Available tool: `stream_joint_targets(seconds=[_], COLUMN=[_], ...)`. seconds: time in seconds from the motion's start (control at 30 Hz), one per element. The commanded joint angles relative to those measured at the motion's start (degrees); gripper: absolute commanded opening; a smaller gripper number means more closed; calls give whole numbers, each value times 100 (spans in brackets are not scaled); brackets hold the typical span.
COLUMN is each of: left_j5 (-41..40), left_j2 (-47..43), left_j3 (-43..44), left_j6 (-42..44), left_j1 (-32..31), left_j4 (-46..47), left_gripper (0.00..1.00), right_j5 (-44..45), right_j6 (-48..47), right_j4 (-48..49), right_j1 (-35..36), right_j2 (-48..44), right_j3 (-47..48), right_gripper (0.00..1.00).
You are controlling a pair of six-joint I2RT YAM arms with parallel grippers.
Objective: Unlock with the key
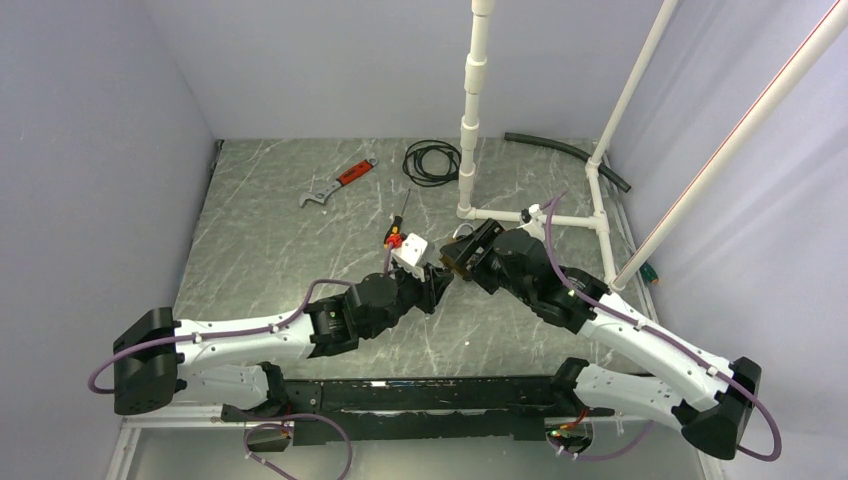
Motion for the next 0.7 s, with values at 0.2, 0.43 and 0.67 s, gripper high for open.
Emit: stream_joint_targets(seconds=[0.2, 0.43, 0.67], left_j5=[-417, -517, -205], left_j2=[-73, -73, -46], left_j3=[-50, -37, -44], left_j6=[187, 283, 564], left_j1=[8, 8, 1], left_j4=[196, 62, 205], left_gripper=[8, 0, 0], right_j5=[-408, -723, -862], right_j6=[340, 944, 1092], right_j4=[728, -44, -502], right_j1=[-3, -3, -3], right_j2=[-151, 22, 383], right_j3=[202, 461, 879], right_gripper=[0, 0, 0])
